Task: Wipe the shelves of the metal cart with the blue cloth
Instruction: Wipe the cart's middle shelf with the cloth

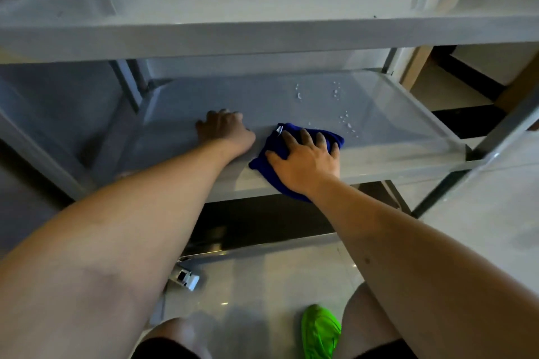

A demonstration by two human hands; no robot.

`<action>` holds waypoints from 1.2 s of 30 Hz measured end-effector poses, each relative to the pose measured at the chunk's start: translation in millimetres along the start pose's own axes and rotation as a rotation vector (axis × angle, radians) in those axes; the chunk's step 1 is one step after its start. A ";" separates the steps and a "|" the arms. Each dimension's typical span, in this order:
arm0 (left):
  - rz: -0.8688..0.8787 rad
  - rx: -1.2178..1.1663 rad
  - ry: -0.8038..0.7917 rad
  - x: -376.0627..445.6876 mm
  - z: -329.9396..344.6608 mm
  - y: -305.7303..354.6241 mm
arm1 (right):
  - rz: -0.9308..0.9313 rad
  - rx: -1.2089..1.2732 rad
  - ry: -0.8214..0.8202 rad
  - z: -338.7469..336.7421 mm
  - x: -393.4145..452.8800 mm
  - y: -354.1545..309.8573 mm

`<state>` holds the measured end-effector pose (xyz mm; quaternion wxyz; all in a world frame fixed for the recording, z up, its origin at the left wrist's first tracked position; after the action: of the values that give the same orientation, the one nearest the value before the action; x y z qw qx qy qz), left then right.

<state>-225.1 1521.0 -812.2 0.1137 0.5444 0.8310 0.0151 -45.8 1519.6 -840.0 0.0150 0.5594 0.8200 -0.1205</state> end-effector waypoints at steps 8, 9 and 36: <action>0.164 -0.053 -0.056 23.0 16.9 49.1 | 0.059 -0.003 0.010 -6.2 36.5 34.9; 0.160 -0.045 -0.077 27.9 18.0 47.5 | 0.065 -0.001 -0.003 -7.5 46.1 39.1; 0.101 -0.061 -0.320 70.9 37.8 45.3 | 0.068 -0.009 0.012 -32.6 194.0 60.7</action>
<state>-203.6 1600.1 -854.5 0.2602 0.5772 0.7730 -0.0409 -58.8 1724.9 -850.3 0.0166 0.5874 0.8012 -0.1129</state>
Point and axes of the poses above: each hand's wrist, its own x-axis towards the middle knuckle, its own z-axis out of the palm, y = z × x, the point moved 8 cm from there along x, towards the middle knuckle, and after that the axes turned 11 degrees about -y, right-handed, at the moved point
